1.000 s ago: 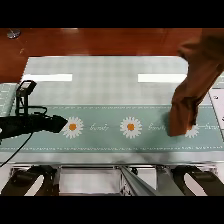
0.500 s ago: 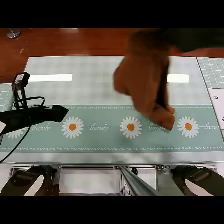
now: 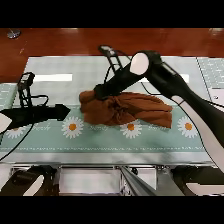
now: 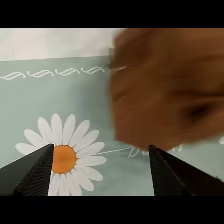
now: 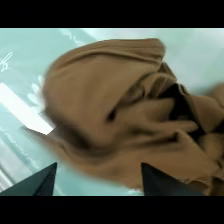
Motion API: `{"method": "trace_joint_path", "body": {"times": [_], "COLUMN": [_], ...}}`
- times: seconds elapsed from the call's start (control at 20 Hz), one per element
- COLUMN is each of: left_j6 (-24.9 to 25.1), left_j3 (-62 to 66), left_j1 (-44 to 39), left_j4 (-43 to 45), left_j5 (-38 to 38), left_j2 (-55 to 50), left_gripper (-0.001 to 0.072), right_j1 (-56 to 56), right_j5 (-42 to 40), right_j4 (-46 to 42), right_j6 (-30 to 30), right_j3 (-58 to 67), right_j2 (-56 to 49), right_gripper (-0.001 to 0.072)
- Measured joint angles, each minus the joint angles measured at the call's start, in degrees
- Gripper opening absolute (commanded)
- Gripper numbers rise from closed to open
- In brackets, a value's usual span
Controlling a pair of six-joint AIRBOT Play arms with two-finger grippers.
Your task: Fold the shirts.
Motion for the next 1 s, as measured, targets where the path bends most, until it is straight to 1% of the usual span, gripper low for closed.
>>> {"method": "trace_joint_path", "body": {"times": [0.05, 0.15, 0.25, 0.3, 0.4, 0.45, 0.55, 0.7, 0.85, 1.0], "left_j6": [0.0, 0.6, 1.2, 1.4, 1.2, 1.4, 4.7, 11.2, 15.6, 20.6], "left_j3": [0.0, 0.0, 0.0, 0.0, -0.5, -0.9, -2.5, -4.3, -5.1, -5.4], "left_j1": [0.0, 0.0, 0.3, 0.7, 2.1, 2.7, 3.4, 3.5, 3.2, 3.0], "left_j4": [-0.5, -1.0, -0.8, -0.6, -1.6, -3.4, -10.0, -19.1, -25.1, -32.7], "left_j5": [-0.2, -0.9, -1.4, -1.9, -2.4, -2.5, -2.4, -1.6, -1.2, 0.6], "left_j2": [-0.5, -1.6, -2.9, -3.7, -6.4, -7.9, -12.4, -19.7, -26.1, -30.3], "left_gripper": [0.0702, 0.0701, 0.0701, 0.0701, 0.0701, 0.0701, 0.0702, 0.0702, 0.0702, 0.0701], "right_j1": [-1.4, -6.2, -13.4, -18.0, -27.5, -32.9, -42.9, -54.1, -58.8, -60.6], "right_j5": [1.9, 6.6, 11.9, 14.0, 15.6, 15.0, 11.3, 6.8, 3.9, 1.3], "right_j4": [1.2, 0.2, -3.9, -7.7, -11.6, -12.4, -11.5, -3.9, 2.4, 5.7], "right_j6": [-0.4, -1.1, -1.5, -1.6, -1.8, -1.8, -2.3, -6.9, -11.2, -13.5], "right_j3": [0.5, 1.6, 1.5, 0.1, -5.7, -10.8, -22.8, -41.1, -53.2, -59.4], "right_j2": [-0.7, 0.0, 3.7, 6.3, 12.7, 16.3, 23.4, 31.4, 35.0, 36.3], "right_gripper": [0.0616, 0.0617, 0.0617, 0.0617, 0.0617, 0.0617, 0.0617, 0.0617, 0.0617, 0.0617]}}
